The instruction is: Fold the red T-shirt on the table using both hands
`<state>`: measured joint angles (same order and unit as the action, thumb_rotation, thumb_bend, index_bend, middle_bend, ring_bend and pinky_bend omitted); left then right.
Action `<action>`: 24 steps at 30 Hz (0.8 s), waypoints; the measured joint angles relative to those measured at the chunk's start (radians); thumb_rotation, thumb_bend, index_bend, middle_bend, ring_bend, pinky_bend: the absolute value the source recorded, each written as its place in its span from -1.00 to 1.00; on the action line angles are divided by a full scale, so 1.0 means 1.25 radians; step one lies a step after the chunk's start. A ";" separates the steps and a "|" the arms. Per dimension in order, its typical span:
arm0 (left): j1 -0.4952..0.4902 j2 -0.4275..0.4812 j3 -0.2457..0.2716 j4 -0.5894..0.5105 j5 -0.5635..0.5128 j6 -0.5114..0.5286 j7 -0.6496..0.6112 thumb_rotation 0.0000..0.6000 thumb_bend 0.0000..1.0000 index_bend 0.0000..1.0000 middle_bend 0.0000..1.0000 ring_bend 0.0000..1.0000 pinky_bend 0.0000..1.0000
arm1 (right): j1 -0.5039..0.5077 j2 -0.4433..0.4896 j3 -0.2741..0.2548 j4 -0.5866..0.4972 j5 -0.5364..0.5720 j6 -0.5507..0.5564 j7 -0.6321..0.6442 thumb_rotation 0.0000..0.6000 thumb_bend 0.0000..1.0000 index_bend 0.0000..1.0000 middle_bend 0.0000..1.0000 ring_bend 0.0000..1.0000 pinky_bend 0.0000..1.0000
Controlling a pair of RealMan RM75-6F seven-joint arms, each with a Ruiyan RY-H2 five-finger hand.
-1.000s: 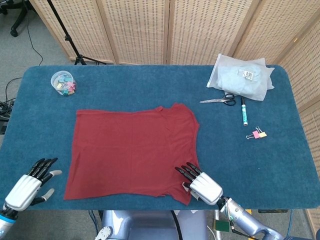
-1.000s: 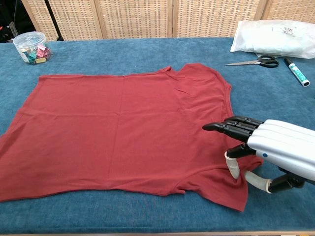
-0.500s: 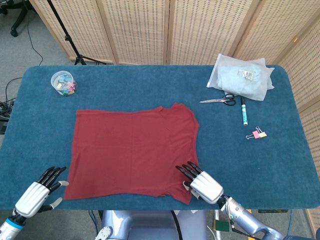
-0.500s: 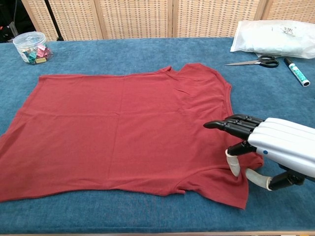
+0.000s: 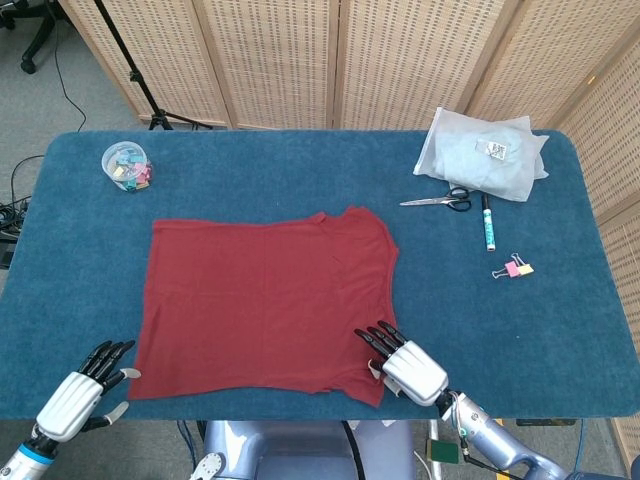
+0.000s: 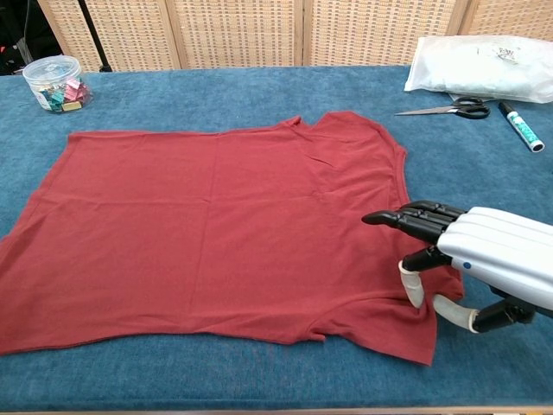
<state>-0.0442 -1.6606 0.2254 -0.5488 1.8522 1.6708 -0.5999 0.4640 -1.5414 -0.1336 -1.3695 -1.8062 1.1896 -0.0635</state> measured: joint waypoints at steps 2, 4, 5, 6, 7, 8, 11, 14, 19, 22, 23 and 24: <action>-0.001 -0.006 0.001 0.005 -0.003 -0.006 0.001 1.00 -0.40 -0.28 -1.00 -1.00 -1.00 | -0.001 0.000 0.000 0.001 0.002 0.000 0.002 1.00 0.50 0.16 -1.00 -1.00 -1.00; -0.002 -0.013 0.002 0.013 -0.005 -0.009 0.004 1.00 -0.40 -0.28 -1.00 -1.00 -1.00 | -0.001 -0.001 0.000 0.004 0.003 0.001 0.004 1.00 0.50 0.16 -1.00 -1.00 -1.00; -0.002 -0.016 0.004 0.015 -0.005 -0.010 0.005 1.00 -0.40 -0.28 -1.00 -1.00 -1.00 | -0.001 -0.002 -0.001 0.005 0.004 0.002 0.005 1.00 0.50 0.16 -1.00 -1.00 -1.00; -0.002 -0.019 0.006 0.019 -0.006 -0.012 0.006 1.00 -0.40 -0.28 -1.00 -1.00 -1.00 | -0.001 -0.002 -0.001 0.006 0.005 0.002 0.006 1.00 0.50 0.16 -1.00 -1.00 -1.00; -0.002 -0.021 0.007 0.021 -0.006 -0.013 0.007 1.00 -0.40 -0.28 -1.00 -1.00 -1.00 | -0.001 -0.002 -0.001 0.007 0.005 0.002 0.007 1.00 0.50 0.16 -1.00 -1.00 -1.00; -0.003 -0.023 0.008 0.023 -0.006 -0.015 0.009 1.00 -0.40 -0.28 -1.00 -1.00 -1.00 | -0.001 -0.002 -0.001 0.007 0.005 0.002 0.008 1.00 0.50 0.16 -1.00 -1.00 -1.00; -0.004 -0.032 0.009 0.030 -0.008 -0.016 0.014 1.00 -0.40 -0.26 -1.00 -1.00 -1.00 | 0.000 -0.001 -0.002 0.007 0.004 0.005 0.010 1.00 0.50 0.16 -1.00 -1.00 -1.00; -0.004 -0.041 0.008 0.038 -0.011 -0.012 0.016 1.00 -0.40 -0.24 -1.00 -1.00 -1.00 | 0.001 0.001 -0.002 0.006 0.004 0.006 0.013 1.00 0.50 0.16 -1.00 -1.00 -1.00; -0.004 -0.050 0.010 0.047 -0.014 -0.015 0.019 1.00 -0.37 -0.21 -1.00 -1.00 -1.00 | 0.001 0.004 -0.003 0.003 0.004 0.009 0.015 1.00 0.50 0.16 -1.00 -1.00 -1.00; -0.004 -0.056 0.012 0.051 -0.015 -0.014 0.020 1.00 -0.36 -0.18 -1.00 -1.00 -1.00 | 0.001 0.005 -0.004 0.003 0.004 0.010 0.015 1.00 0.50 0.16 -1.00 -1.00 -1.00; -0.004 -0.057 0.012 0.052 -0.015 -0.012 0.020 1.00 -0.35 -0.16 -1.00 -1.00 -1.00 | 0.001 0.005 -0.004 0.003 0.004 0.010 0.016 1.00 0.50 0.16 -1.00 -1.00 -1.00; -0.004 -0.059 0.013 0.054 -0.015 -0.010 0.018 1.00 -0.34 -0.15 -1.00 -1.00 -1.00 | 0.001 0.005 -0.005 0.004 0.004 0.010 0.016 1.00 0.50 0.16 -1.00 -1.00 -1.00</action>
<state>-0.0489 -1.7344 0.2418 -0.4810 1.8330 1.6582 -0.5767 0.4646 -1.5349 -0.1398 -1.3646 -1.8011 1.2020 -0.0434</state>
